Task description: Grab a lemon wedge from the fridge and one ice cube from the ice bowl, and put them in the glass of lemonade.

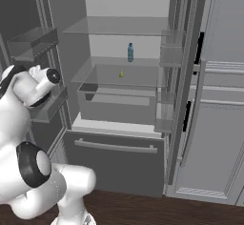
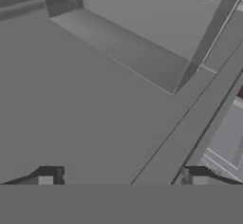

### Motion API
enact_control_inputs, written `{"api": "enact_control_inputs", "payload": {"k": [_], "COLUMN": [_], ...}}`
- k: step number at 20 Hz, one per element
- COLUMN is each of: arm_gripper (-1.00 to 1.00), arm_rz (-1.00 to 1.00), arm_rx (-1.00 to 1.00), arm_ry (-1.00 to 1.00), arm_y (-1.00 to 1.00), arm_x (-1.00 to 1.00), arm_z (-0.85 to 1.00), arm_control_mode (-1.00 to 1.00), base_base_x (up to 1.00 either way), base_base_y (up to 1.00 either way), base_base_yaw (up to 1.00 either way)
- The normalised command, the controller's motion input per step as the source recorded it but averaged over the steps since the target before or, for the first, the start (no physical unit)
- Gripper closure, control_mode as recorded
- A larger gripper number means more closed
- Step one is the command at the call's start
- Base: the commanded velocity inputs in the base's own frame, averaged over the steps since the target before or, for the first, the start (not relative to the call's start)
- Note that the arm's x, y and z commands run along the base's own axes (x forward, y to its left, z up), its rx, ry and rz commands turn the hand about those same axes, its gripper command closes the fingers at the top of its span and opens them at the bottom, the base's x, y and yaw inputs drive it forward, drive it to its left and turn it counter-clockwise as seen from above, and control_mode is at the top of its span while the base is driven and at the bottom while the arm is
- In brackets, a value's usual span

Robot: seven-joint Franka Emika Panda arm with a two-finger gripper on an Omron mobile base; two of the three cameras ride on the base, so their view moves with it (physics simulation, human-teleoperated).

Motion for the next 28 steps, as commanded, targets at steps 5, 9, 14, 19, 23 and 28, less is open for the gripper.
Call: {"api": "enact_control_inputs", "payload": {"k": [5, 9, 14, 19, 23, 28], "arm_gripper": [-1.00, -1.00, -1.00, -1.00, -1.00, -1.00], "arm_rz": [-0.22, -0.02, 0.00, 0.03, 0.12, 0.22], "arm_rx": [-0.02, -0.07, -0.15, -0.26, -0.54, -0.52], "arm_ry": [-0.07, -0.19, -0.05, 0.00, 0.00, -0.08], "arm_y": [-1.00, -1.00, -0.87, -0.56, -0.76, -0.84], "arm_x": [-0.31, -0.27, -0.36, -0.28, -0.28, -0.41], "arm_z": [0.20, 0.23, -0.10, -0.04, 0.13, 0.18], "arm_control_mode": [-1.00, -1.00, -1.00, -1.00, -1.00, -1.00], "base_base_x": [0.00, 0.00, 0.00, 0.00, 0.00, 0.00], "base_base_y": [0.00, 0.00, 0.00, 0.00, 0.00, 0.00], "base_base_yaw": [0.00, 0.00, 0.00, 0.00, 0.00, 0.00]}}
